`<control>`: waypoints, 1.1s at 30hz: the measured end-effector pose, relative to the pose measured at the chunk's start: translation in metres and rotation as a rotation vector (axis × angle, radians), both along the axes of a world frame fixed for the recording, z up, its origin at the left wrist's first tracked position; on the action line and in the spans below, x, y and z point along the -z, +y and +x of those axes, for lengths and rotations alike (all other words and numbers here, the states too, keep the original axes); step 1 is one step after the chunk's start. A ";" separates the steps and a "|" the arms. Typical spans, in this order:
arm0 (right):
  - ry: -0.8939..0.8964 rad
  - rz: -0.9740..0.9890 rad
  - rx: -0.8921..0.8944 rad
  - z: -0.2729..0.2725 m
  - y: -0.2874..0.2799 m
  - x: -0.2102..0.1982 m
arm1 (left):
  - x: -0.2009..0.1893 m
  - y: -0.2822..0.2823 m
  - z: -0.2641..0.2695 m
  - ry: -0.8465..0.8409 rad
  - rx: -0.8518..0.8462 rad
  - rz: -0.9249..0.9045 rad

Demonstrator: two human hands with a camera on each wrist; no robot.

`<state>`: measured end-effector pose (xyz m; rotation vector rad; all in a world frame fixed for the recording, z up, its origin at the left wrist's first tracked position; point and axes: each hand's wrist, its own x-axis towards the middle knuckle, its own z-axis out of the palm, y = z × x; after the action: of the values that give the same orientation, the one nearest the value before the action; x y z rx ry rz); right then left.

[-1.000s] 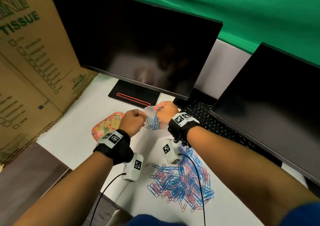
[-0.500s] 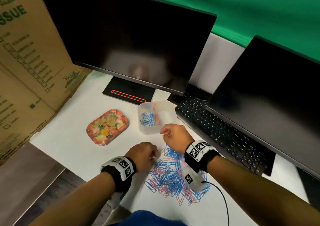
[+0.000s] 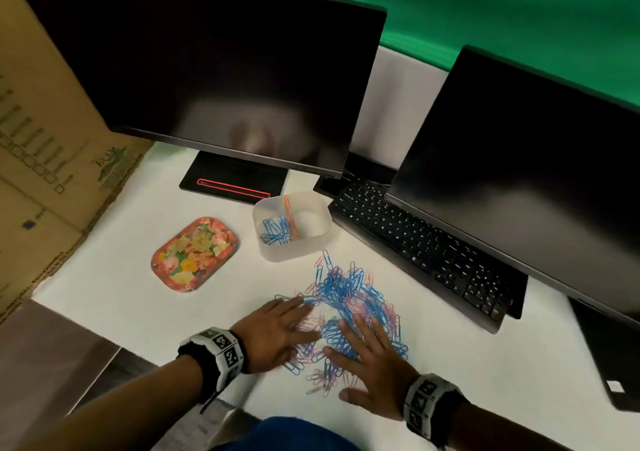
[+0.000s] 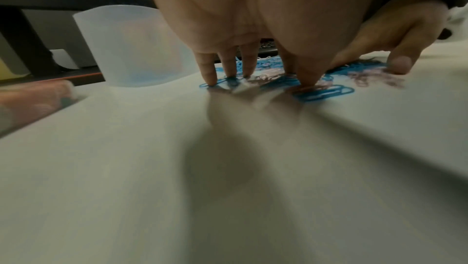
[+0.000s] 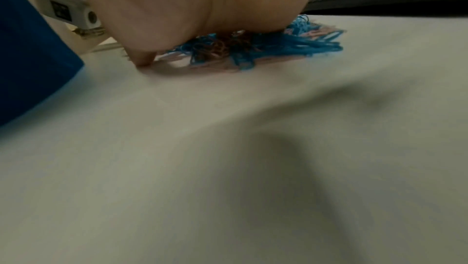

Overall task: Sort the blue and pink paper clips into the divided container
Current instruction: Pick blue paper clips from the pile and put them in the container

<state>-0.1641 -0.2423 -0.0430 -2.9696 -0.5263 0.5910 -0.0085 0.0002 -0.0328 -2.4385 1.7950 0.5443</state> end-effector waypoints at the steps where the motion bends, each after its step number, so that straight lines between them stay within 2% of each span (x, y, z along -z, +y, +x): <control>1: 0.014 -0.020 0.016 0.002 -0.002 0.001 | 0.000 0.001 0.002 -0.014 -0.011 0.003; 5: 0.033 -0.048 0.063 0.009 -0.007 -0.010 | -0.001 0.003 0.009 -0.047 -0.047 -0.015; 10: -0.125 0.242 0.194 0.017 -0.011 -0.017 | -0.008 0.004 0.009 0.010 -0.145 -0.168; 14: -0.304 0.316 0.294 0.043 -0.005 -0.018 | -0.011 -0.010 0.004 0.061 -0.197 -0.225; 21: -0.145 0.239 0.293 0.072 0.022 -0.017 | -0.015 -0.035 -0.002 0.091 -0.168 -0.089; 28: -0.071 0.292 0.361 0.077 0.031 -0.016 | -0.020 -0.038 0.005 0.124 -0.146 -0.024; 31: -0.062 0.370 0.426 0.078 0.030 -0.020 | -0.019 -0.036 0.011 0.159 -0.116 -0.019; 33: -0.051 0.508 0.535 0.078 0.028 -0.024 | -0.019 -0.036 0.014 0.152 -0.101 -0.017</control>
<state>-0.0863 -0.2143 -0.0188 -2.4777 0.1168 0.2730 0.0052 -0.0355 -0.0141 -2.5749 1.7414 0.7456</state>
